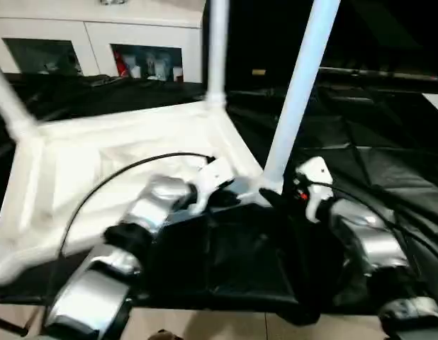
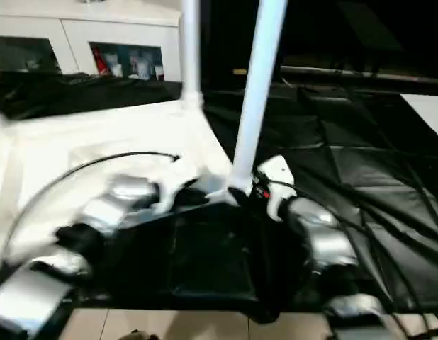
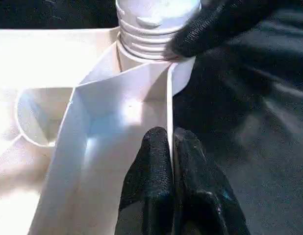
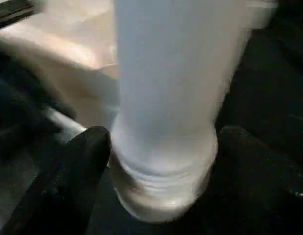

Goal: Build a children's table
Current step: Rotate leg to tighten

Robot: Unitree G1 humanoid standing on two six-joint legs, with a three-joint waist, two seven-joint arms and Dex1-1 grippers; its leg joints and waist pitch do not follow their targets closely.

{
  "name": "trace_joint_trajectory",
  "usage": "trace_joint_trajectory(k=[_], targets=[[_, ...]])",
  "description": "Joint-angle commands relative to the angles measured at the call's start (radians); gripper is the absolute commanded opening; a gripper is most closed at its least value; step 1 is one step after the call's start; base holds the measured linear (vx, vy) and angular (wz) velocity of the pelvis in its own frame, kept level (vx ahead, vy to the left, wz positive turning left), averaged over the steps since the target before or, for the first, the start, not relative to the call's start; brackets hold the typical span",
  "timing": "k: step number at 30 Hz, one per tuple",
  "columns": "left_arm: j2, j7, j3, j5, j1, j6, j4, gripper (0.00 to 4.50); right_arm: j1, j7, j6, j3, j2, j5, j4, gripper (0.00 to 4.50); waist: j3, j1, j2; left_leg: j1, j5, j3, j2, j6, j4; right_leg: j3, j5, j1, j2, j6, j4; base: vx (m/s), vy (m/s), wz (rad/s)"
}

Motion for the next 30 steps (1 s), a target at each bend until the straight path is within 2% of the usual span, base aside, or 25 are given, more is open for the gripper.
trace_joint_trajectory(k=[1,6,7,9,10,13,17,22,25,27,28,30], targets=[[-0.009,-0.094,-0.014,-0.062,0.012,-0.02,-0.054,0.0,0.0,0.066,0.002,0.01,-0.023,0.02,-0.033,3.89,-0.057,0.003,-0.008,0.025,-0.206,-0.025,0.06,0.066,-0.063,0.057,-0.143,0.037,-0.076,-0.225,-0.076,0.0,0.0,0.0],[0.0,-0.153,-0.01,-0.083,0.026,-0.003,-0.088,0.0,0.008,0.17,0.031,0.02,-0.042,0.05,-0.065,3.89,-0.057,0.014,-0.011,0.023,-0.199,-0.022,0.06,0.067,-0.061,0.057,-0.121,0.039,-0.077,-0.236,-0.07,0.0,0.0,0.0],[0.001,-0.155,-0.009,-0.083,0.027,-0.004,-0.088,0.0,0.009,0.176,0.033,0.022,-0.044,0.049,-0.066,3.72,-0.056,0.015,-0.011,0.023,-0.2,-0.022,0.059,0.064,-0.061,0.058,-0.135,0.039,-0.078,-0.232,-0.073,0.0,0.0,0.0],[0.007,-0.159,-0.009,-0.078,0.031,-0.007,-0.087,0.0,0.014,0.189,0.029,0.038,-0.049,0.04,-0.06,3.72,-0.054,0.015,-0.015,0.023,-0.209,-0.023,0.059,0.058,-0.062,0.058,-0.169,0.039,-0.081,-0.223,-0.077,0.0,0.0,0.0],[0.008,-0.159,-0.009,-0.077,0.033,-0.007,-0.088,0.0,0.014,0.19,0.029,0.039,-0.048,0.04,-0.058,3.44,-0.054,0.015,-0.014,0.023,-0.212,-0.023,0.059,0.055,-0.062,0.058,-0.181,0.038,-0.082,-0.219,-0.077,0.0,0.0,0.0],[0.01,-0.161,-0.007,-0.075,0.035,-0.004,-0.092,0.0,0.015,0.196,0.028,0.041,-0.048,0.036,-0.052,3.29,-0.054,0.014,-0.016,0.024,-0.222,-0.024,0.059,0.046,-0.064,0.058,-0.228,0.037,-0.081,-0.201,-0.082,0.0,0.0,0.0],[0.011,-0.165,-0.002,-0.073,0.038,0.005,-0.102,0.0,0.018,0.207,0.031,0.043,-0.048,0.033,-0.054,2.83,-0.056,0.014,-0.016,0.024,-0.204,-0.024,0.059,0.048,-0.063,0.058,-0.199,0.037,-0.08,-0.204,-0.078,0.0,0.0,0.0],[0.01,-0.161,-0.002,-0.07,0.04,0.006,-0.101,0.0,0.013,0.199,0.029,0.044,-0.043,0.029,-0.035,2.73,-0.056,0.014,-0.016,0.023,-0.194,-0.023,0.058,0.056,-0.061,0.057,-0.182,0.037,-0.079,-0.211,-0.076,0.0,0.0,0.0],[-0.005,-0.09,0.005,-0.046,0.03,0.018,-0.063,0.0,0.007,0.109,0.025,0.031,-0.01,0.002,0.032,2.71,-0.056,0.011,-0.015,0.023,-0.197,-0.023,0.057,0.053,-0.061,0.057,-0.179,0.037,-0.078,-0.214,-0.076,0.0,0.0,0.0],[-0.032,0.008,0.025,-0.028,0.009,0.032,-0.012,0.0,-0.001,-0.015,0.029,0.004,0.027,-0.02,0.099,2.7,-0.052,0.004,-0.014,0.026,-0.227,-0.024,0.054,0.032,-0.063,0.057,-0.232,0.032,-0.079,-0.209,-0.083,0.0,0.0,0.0],[-0.047,0.054,0.036,-0.024,-0.002,0.046,0.009,0.0,-0.006,-0.071,0.037,-0.011,0.047,-0.021,0.124,2.7,-0.051,0.001,-0.012,0.031,-0.255,-0.026,0.055,0.017,-0.065,0.057,-0.284,0.031,-0.081,-0.2,-0.089,0.0,0.0,0.0],[-0.085,0.173,0.058,-0.011,-0.03,0.068,0.061,0.0,-0.015,-0.217,0.053,-0.044,0.099,-0.027,0.163,2.7,-0.05,-0.004,-0.012,0.031,-0.275,-0.029,0.056,-0.004,-0.07,0.058,-0.322,0.029,-0.081,-0.185,-0.093,0.0,0.0,0.0]])
